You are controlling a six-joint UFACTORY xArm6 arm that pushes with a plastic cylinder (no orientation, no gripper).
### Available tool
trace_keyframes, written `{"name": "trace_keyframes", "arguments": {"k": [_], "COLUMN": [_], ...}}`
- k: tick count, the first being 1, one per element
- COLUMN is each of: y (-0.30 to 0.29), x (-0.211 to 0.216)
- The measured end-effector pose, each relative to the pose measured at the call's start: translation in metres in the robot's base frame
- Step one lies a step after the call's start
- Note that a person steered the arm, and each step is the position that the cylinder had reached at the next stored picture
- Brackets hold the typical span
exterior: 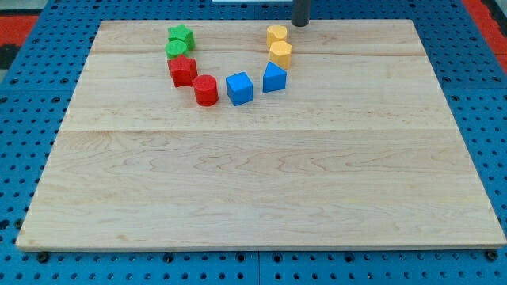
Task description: Move your arm towards blue cube
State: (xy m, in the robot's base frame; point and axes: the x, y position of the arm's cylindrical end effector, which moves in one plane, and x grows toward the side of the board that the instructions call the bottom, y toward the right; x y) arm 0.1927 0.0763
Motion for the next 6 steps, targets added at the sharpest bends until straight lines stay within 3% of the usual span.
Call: {"name": "trace_keyframes", "arguments": {"k": [4,6], "y": [-0.034,-0.115], "x": [0.001,0.001]}}
